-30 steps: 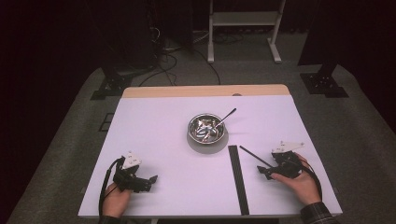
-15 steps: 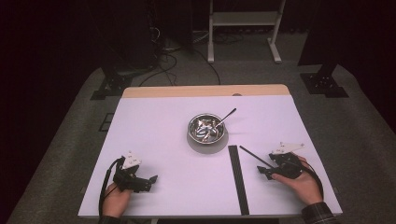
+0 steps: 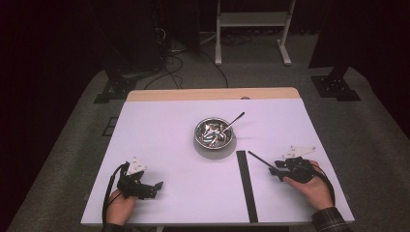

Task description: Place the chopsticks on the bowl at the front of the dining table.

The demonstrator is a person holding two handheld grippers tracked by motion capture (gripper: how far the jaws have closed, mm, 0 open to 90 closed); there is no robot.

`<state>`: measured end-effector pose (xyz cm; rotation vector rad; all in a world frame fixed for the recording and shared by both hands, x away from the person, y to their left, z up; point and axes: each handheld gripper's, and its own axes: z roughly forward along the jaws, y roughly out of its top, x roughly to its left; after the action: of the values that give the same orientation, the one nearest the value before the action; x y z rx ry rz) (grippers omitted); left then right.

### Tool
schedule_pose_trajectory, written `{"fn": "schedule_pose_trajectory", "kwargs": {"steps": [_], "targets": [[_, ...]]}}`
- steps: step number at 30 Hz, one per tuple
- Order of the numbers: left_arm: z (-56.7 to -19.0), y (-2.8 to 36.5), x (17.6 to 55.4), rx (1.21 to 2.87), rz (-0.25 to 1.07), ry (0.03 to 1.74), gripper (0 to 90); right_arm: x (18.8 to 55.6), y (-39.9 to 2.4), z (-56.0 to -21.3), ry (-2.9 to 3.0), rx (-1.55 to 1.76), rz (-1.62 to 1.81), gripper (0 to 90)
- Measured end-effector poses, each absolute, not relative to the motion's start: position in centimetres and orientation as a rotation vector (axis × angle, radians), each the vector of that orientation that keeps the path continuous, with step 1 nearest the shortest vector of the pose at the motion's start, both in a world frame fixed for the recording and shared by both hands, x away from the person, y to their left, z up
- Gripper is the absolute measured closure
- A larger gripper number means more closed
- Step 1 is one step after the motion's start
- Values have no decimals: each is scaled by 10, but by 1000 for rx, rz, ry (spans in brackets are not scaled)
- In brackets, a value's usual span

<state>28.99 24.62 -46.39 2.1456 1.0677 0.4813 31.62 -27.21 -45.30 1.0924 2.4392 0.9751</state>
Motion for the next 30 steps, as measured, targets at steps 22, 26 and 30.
{"fn": "schedule_pose_trajectory", "kwargs": {"steps": [22, 26, 30], "targets": [[-464, 246, 290, 2145, 482, 1068, 0, 319, -271, -451, 2459, 1097, 968, 841], [-464, 246, 290, 2145, 482, 1068, 0, 320, -272, -451, 2458, 1101, 972, 846], [-464, 246, 290, 2145, 482, 1068, 0, 320, -272, -451, 2458, 1103, 973, 851]]}}
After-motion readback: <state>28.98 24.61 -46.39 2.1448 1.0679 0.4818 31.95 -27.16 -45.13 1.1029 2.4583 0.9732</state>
